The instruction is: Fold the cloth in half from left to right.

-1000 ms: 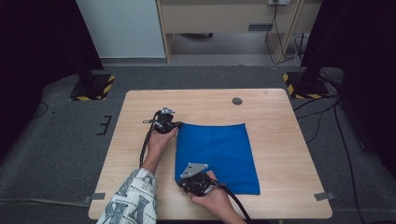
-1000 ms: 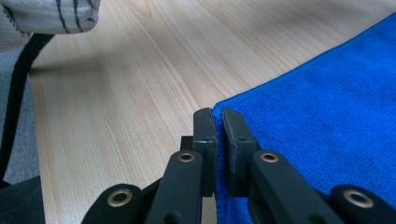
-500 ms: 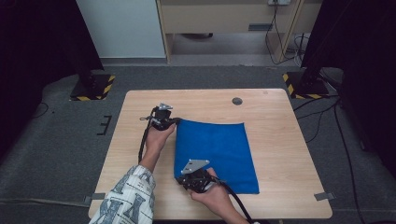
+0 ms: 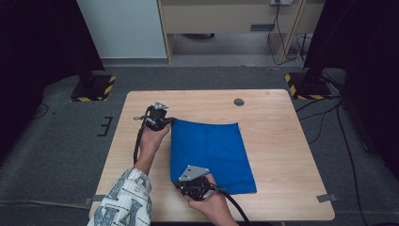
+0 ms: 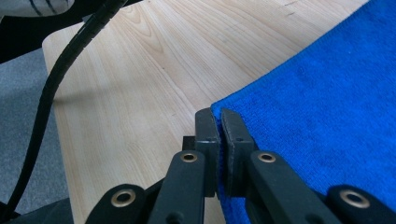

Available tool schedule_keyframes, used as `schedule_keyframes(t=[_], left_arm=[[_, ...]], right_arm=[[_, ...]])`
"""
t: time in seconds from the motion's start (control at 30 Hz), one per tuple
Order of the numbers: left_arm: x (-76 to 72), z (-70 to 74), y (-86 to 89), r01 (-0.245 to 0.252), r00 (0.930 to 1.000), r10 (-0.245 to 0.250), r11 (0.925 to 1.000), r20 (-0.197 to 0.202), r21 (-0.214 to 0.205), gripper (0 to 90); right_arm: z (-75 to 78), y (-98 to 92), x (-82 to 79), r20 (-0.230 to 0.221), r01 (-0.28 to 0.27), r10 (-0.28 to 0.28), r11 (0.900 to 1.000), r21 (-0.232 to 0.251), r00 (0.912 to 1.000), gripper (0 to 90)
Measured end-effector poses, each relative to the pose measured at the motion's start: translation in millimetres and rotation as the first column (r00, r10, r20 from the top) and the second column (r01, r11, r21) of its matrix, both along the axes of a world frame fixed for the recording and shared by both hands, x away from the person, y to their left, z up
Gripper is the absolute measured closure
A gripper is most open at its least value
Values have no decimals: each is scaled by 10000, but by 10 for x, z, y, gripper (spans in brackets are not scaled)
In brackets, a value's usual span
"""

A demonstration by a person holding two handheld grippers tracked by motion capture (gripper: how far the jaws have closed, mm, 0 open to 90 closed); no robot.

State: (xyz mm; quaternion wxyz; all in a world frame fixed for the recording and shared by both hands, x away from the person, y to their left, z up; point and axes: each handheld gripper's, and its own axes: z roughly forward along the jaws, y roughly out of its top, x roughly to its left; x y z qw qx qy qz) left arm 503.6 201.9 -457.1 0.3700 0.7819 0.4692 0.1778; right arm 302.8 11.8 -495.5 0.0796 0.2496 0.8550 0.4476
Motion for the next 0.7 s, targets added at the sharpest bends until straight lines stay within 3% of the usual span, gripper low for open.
schedule_keyframes(t=[0.7], left_arm=[[70, -7, 278, -299, 9995, 296, 9990, -117, -328, 885]], right_arm=[[91, 325, -35, 228, 381, -393, 9979, 516, 9990, 876]])
